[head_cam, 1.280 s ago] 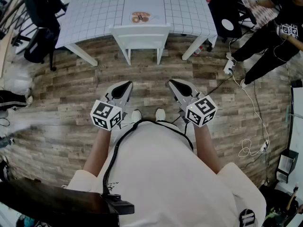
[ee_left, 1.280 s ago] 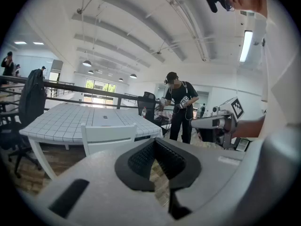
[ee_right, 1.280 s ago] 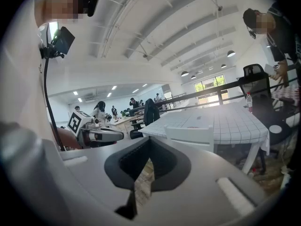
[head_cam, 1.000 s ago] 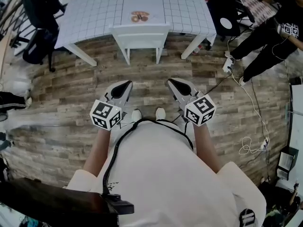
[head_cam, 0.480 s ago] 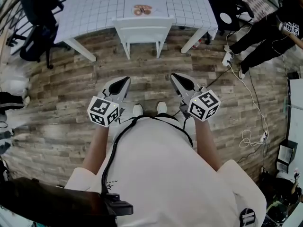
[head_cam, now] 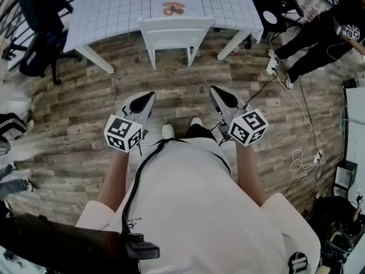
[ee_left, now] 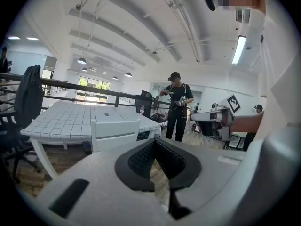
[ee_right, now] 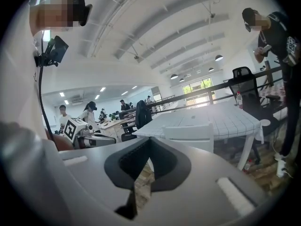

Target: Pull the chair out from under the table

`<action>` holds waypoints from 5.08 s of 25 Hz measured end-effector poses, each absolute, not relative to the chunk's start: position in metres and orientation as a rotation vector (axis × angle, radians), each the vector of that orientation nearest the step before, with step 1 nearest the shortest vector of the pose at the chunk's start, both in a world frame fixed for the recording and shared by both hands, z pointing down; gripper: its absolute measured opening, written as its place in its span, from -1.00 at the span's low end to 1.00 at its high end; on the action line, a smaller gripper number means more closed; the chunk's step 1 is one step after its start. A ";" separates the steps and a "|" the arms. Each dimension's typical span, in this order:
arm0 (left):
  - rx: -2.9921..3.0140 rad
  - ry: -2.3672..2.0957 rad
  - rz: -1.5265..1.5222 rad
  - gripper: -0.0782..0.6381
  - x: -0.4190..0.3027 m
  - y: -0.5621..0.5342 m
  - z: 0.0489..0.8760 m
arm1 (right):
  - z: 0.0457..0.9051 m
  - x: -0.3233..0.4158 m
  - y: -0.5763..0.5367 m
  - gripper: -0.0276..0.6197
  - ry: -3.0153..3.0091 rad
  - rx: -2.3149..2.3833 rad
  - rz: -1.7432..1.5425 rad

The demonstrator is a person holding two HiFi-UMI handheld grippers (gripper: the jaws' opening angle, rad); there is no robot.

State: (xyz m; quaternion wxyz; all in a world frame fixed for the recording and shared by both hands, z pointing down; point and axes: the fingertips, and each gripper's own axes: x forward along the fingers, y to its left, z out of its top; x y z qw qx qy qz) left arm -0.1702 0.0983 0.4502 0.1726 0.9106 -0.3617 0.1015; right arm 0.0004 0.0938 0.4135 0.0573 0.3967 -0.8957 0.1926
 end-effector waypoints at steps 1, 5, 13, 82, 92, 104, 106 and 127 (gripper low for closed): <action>2.582 -1.024 0.289 -0.76 -0.173 0.097 0.452 | 0.415 -0.001 0.093 -0.90 -2.712 1.208 0.593; 2.576 -1.018 0.299 -0.76 -0.175 0.091 0.454 | 0.416 -0.002 0.090 -0.90 -2.714 1.196 0.628; 2.557 -1.033 0.329 -0.76 -0.165 0.067 0.463 | 0.422 0.005 0.058 -0.90 -2.732 1.175 0.662; 2.654 -1.005 1.085 -0.71 -0.156 -0.255 0.522 | 0.504 0.053 -0.280 -0.90 -2.419 0.805 0.237; 2.718 -0.830 1.455 -0.63 -0.170 -0.304 0.559 | 0.538 0.043 -0.307 -0.80 -2.274 0.669 0.111; 2.675 -0.565 1.883 -0.25 -0.178 -0.321 0.603 | 0.578 0.042 -0.323 -0.35 -2.078 0.478 -0.069; 2.656 -0.533 1.914 -0.21 -0.179 -0.324 0.610 | 0.586 0.042 -0.327 -0.32 -2.043 0.446 -0.093; 2.542 -0.235 2.118 -0.48 -0.177 -0.324 0.652 | 0.638 0.033 -0.335 -0.51 -1.744 0.015 -0.239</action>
